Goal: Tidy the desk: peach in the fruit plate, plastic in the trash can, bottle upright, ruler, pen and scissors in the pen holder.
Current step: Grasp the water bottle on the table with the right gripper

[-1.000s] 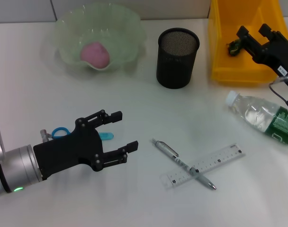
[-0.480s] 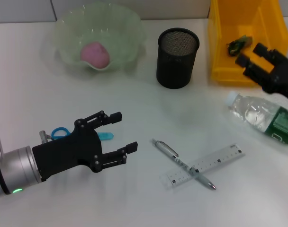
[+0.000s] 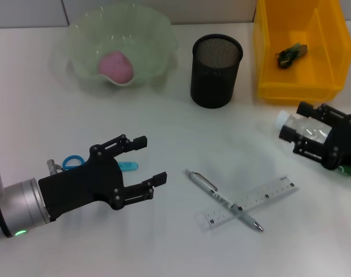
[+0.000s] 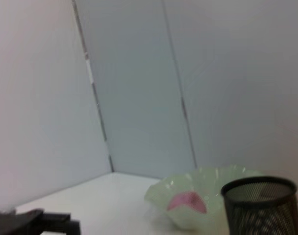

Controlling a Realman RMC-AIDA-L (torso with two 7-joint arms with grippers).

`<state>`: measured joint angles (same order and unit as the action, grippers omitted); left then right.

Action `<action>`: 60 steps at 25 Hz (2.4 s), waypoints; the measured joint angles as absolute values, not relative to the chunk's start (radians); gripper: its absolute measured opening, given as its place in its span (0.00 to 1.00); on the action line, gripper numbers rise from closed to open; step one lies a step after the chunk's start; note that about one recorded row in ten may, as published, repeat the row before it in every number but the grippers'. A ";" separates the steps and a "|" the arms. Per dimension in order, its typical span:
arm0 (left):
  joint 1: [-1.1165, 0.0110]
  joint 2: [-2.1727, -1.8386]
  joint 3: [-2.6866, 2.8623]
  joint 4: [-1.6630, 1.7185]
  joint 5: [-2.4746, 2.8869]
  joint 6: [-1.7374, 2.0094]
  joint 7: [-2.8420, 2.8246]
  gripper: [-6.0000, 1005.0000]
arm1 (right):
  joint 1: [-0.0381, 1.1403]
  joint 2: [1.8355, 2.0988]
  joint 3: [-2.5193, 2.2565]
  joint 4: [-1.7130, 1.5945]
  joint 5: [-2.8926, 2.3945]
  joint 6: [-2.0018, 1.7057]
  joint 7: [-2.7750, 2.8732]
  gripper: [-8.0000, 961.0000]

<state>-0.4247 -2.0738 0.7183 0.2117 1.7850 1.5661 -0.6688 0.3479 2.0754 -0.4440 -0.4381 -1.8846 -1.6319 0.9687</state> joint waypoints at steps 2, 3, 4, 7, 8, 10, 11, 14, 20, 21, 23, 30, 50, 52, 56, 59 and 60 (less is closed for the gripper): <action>-0.425 -2.074 0.718 0.212 1.784 1.566 -0.669 0.80 | 0.348 2.075 -0.444 -0.442 -1.889 -1.633 0.969 0.76; -0.425 -2.074 0.718 0.212 1.783 1.566 -0.669 0.80 | 0.348 2.075 -0.444 -0.446 -1.891 -1.633 0.968 0.76; -0.425 -2.074 0.718 0.212 1.783 1.566 -0.669 0.80 | 0.347 2.075 -0.445 -0.449 -1.892 -1.634 0.967 0.76; -0.425 -2.074 0.718 0.212 1.783 1.564 -0.669 0.80 | 0.348 2.075 -0.446 -0.449 -1.893 -1.638 0.966 0.76; -0.425 -2.074 0.718 0.212 1.783 1.564 -0.669 0.80 | 0.349 2.075 -0.446 -0.449 -1.893 -1.640 0.966 0.76; -0.425 -2.074 0.718 0.212 1.782 1.564 -0.669 0.80 | 0.351 2.075 -0.446 -0.450 -1.893 -1.644 0.966 0.76; -0.425 -2.074 0.718 0.212 1.782 1.564 -0.669 0.80 | 0.352 2.075 -0.446 -0.450 -1.893 -1.644 0.966 0.76; -0.425 -2.074 0.718 0.212 1.782 1.566 -0.669 0.80 | 0.353 2.075 -0.446 -0.450 -1.894 -1.644 0.966 0.76; -0.425 -2.074 0.717 0.212 1.782 1.566 -0.669 0.80 | 0.352 2.075 -0.446 -0.453 -1.894 -1.644 0.966 0.76; -0.425 -2.074 0.717 0.212 1.782 1.566 -0.669 0.80 | 0.351 2.075 -0.446 -0.456 -1.895 -1.645 0.970 0.76; -0.425 -2.074 0.716 0.212 1.782 1.566 -0.669 0.80 | 0.350 2.075 -0.446 -0.458 -1.895 -1.645 0.972 0.76; -0.426 -2.074 0.716 0.212 1.782 1.566 -0.669 0.80 | 0.349 2.076 -0.446 -0.529 -1.911 -1.675 1.055 0.76; -0.426 -2.074 0.708 0.215 1.773 1.564 -0.669 0.80 | 0.467 2.039 -0.447 -1.178 -2.276 -1.882 1.735 0.76; -0.425 -2.074 0.708 0.215 1.772 1.564 -0.669 0.80 | 0.504 2.026 -0.450 -1.202 -2.342 -1.903 1.772 0.76; -0.425 -2.074 0.708 0.215 1.771 1.562 -0.669 0.80 | 0.578 2.001 -0.480 -1.228 -2.482 -1.913 1.833 0.76; -0.425 -2.074 0.708 0.213 1.770 1.560 -0.665 0.80 | 0.642 1.984 -0.532 -1.231 -2.606 -1.913 1.883 0.76; -0.426 -2.074 0.707 0.212 1.769 1.560 -0.662 0.80 | 0.642 1.984 -0.532 -1.231 -2.606 -1.913 1.883 0.76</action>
